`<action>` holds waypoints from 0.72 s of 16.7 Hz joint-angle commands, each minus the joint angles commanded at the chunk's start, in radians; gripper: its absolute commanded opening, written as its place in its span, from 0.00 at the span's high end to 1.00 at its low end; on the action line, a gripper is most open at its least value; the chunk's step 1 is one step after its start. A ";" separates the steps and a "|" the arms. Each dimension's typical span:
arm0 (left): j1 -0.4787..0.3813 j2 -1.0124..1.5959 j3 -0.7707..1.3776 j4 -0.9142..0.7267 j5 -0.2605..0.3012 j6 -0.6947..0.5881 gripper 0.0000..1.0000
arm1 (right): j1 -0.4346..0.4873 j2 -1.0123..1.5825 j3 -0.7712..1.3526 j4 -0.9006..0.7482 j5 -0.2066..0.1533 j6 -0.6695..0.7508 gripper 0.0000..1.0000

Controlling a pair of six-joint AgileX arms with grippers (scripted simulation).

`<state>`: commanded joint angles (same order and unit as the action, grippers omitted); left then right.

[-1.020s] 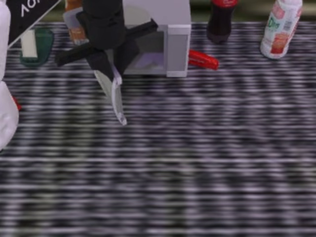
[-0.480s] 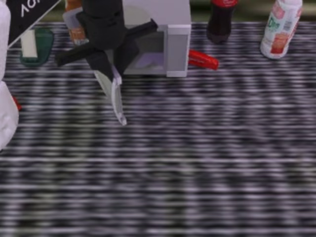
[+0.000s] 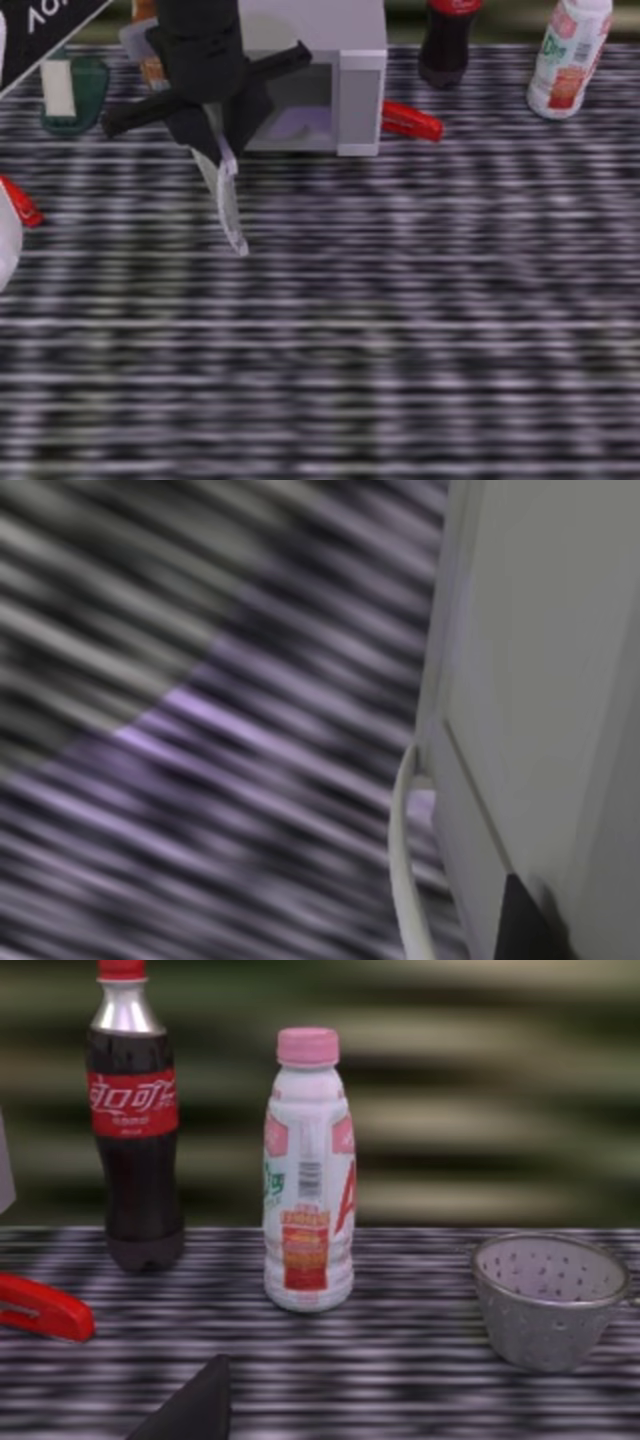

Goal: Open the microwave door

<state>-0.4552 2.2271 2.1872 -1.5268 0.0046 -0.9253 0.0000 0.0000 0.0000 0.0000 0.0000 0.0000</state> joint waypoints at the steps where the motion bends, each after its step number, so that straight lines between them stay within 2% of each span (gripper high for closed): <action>1: 0.007 -0.014 -0.024 0.010 -0.001 0.009 1.00 | 0.000 0.000 0.000 0.000 0.000 0.000 0.00; 5: 0.029 -0.057 -0.099 0.038 -0.002 0.036 1.00 | 0.000 0.000 0.000 0.000 0.000 0.000 0.00; 12: 0.030 -0.058 -0.101 0.039 -0.002 0.037 1.00 | 0.000 0.000 0.000 0.000 0.000 0.000 0.00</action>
